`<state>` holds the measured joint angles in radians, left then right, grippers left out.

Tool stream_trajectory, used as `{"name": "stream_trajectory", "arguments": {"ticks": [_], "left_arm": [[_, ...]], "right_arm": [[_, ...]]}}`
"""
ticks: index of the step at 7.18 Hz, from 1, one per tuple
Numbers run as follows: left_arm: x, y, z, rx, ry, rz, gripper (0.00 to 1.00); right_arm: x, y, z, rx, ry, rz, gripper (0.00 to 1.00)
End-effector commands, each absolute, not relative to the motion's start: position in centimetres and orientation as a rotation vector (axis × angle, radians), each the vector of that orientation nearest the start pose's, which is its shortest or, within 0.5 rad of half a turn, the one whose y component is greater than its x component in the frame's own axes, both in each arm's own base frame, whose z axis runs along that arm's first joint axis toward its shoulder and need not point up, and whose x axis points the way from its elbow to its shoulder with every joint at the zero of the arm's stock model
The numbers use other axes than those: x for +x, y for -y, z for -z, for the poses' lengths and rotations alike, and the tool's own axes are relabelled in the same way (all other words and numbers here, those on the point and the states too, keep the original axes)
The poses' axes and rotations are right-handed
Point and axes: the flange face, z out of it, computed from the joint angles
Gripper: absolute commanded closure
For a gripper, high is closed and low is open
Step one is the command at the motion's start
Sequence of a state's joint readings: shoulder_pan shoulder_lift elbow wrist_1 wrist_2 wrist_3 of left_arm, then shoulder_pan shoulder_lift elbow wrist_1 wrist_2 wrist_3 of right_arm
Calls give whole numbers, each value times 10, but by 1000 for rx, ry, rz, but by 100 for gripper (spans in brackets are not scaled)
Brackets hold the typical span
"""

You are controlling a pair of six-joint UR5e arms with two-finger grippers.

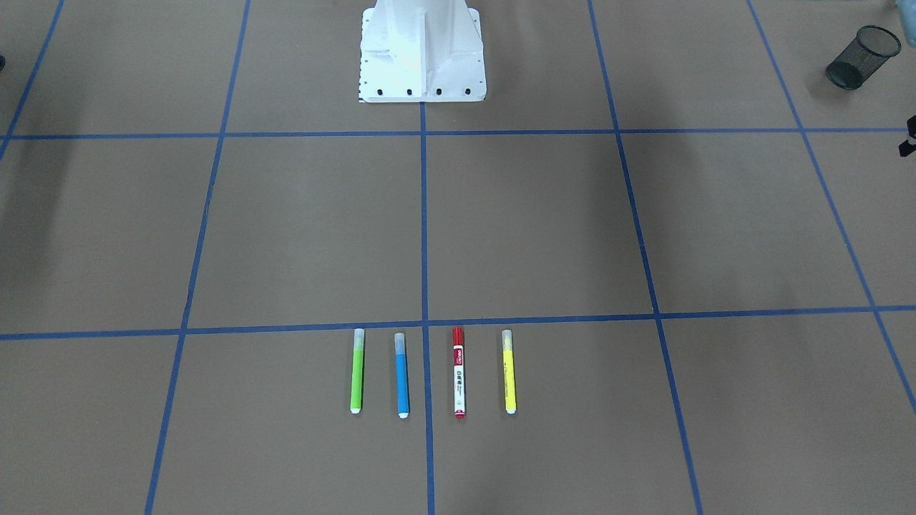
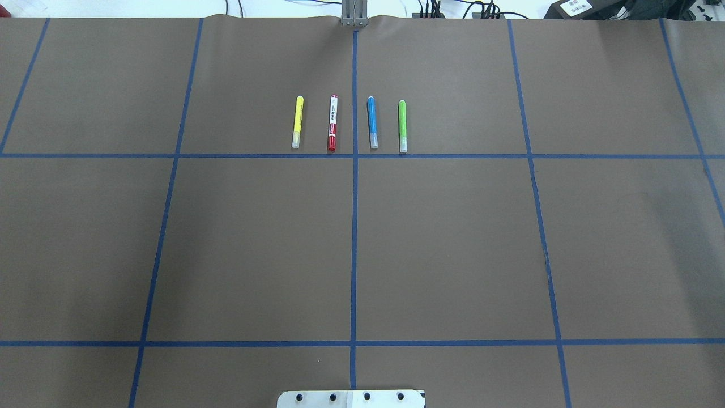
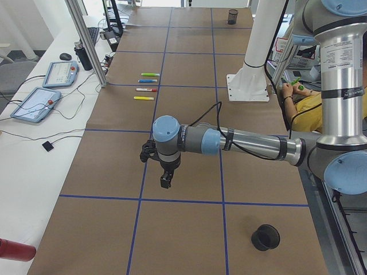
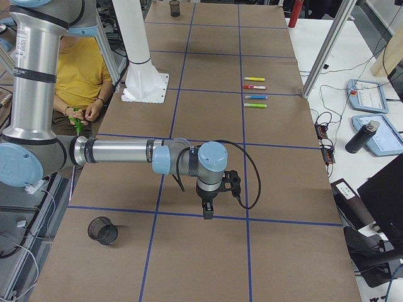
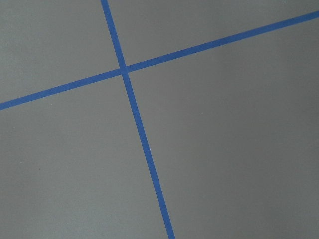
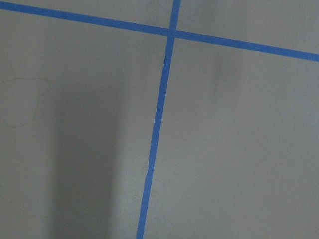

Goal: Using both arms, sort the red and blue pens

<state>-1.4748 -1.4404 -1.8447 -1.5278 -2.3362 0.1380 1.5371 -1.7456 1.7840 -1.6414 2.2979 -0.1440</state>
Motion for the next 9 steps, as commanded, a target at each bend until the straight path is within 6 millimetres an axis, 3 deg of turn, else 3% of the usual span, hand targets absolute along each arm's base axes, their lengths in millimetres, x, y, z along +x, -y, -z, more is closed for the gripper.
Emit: {"name": "stream_trajectory", "arguments": {"ticks": [1, 4, 5, 6, 7, 8, 9], "left_arm": [[-21, 445, -584, 149, -764, -276, 0], [-21, 451, -575, 179, -763, -278, 0], [-17, 463, -551, 240, -766, -314, 0], [-16, 471, -539, 283, -768, -330, 0], [-12, 493, -511, 343, -768, -354, 0], [0, 510, -486, 386, -769, -392, 0], [31, 539, -444, 452, -771, -471, 0]], "right_arm": [[53, 417, -644, 9, 728, 158, 0], [53, 419, -638, 24, 726, 170, 0], [53, 419, -636, 26, 731, 171, 0], [52, 422, -633, 31, 735, 164, 0], [52, 436, -622, 77, 734, 178, 0], [52, 449, -615, 133, 727, 198, 0], [51, 461, -602, 196, 722, 222, 0]]}}
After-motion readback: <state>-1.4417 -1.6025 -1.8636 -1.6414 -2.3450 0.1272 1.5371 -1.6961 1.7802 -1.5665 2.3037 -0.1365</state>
